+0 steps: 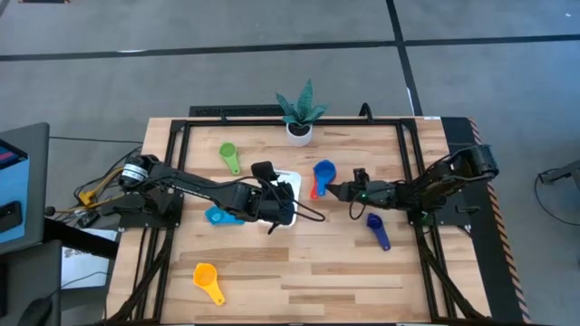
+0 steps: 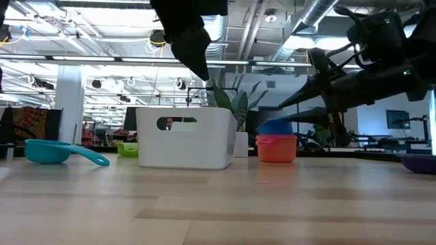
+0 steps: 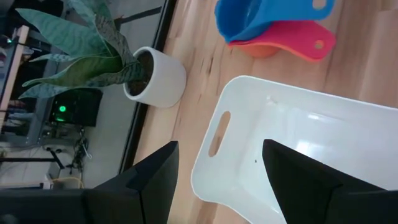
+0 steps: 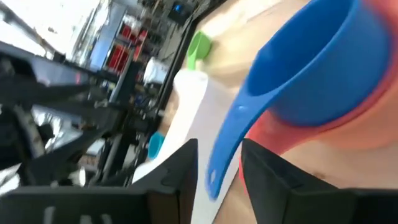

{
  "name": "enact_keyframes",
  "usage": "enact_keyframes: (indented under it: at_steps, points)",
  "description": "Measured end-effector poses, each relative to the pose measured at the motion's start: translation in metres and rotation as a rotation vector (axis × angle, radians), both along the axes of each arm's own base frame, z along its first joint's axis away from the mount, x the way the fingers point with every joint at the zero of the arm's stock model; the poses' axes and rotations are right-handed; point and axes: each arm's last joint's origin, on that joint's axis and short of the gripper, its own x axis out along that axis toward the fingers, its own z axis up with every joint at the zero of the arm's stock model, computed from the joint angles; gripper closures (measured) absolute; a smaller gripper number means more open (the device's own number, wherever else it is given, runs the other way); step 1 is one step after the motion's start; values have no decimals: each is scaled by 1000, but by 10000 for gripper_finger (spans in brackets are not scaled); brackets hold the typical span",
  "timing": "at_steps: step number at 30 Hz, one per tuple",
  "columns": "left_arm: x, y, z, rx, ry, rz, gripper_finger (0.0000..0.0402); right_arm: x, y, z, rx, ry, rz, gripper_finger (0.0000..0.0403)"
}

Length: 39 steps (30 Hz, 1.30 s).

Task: Nest measuring cups in basket
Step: Stack the blue measuring cup on top of the red measuring cup, then stack the yellow measuring cup on top of the blue measuring cup

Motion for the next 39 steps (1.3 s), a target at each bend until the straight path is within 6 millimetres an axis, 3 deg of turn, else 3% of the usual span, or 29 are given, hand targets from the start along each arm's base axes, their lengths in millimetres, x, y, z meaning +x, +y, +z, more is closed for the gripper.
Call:
enact_keyframes:
  at_steps: [5, 12, 18, 22, 27, 32, 35, 39]
  points:
    - [-2, 0, -1, 6, 26, -4, 175, 1, 5, -1, -2, 15, 94, 255]
    - [-6, 1, -3, 13, 64, 16, 175, 0, 11, -4, -39, 63, 145, 296]
    - [-14, 6, -6, 31, 109, 74, 175, -6, 13, -21, -17, 251, 86, 325]
    - [-25, 14, -4, 23, 141, 144, 175, -1, 22, -17, -55, 251, 106, 336]
    - [-47, 23, 24, -35, 53, 210, 175, 9, 34, -7, -144, 231, 145, 339]
    - [-83, 28, 48, -94, -107, 239, 175, 17, 42, 2, -217, 217, 194, 339]
    - [-110, 34, 51, -144, -225, 274, 175, 20, 44, 5, -218, 203, 198, 339]
    - [-143, 50, 39, -202, -364, 314, 175, 20, 43, 6, -221, 202, 222, 339]
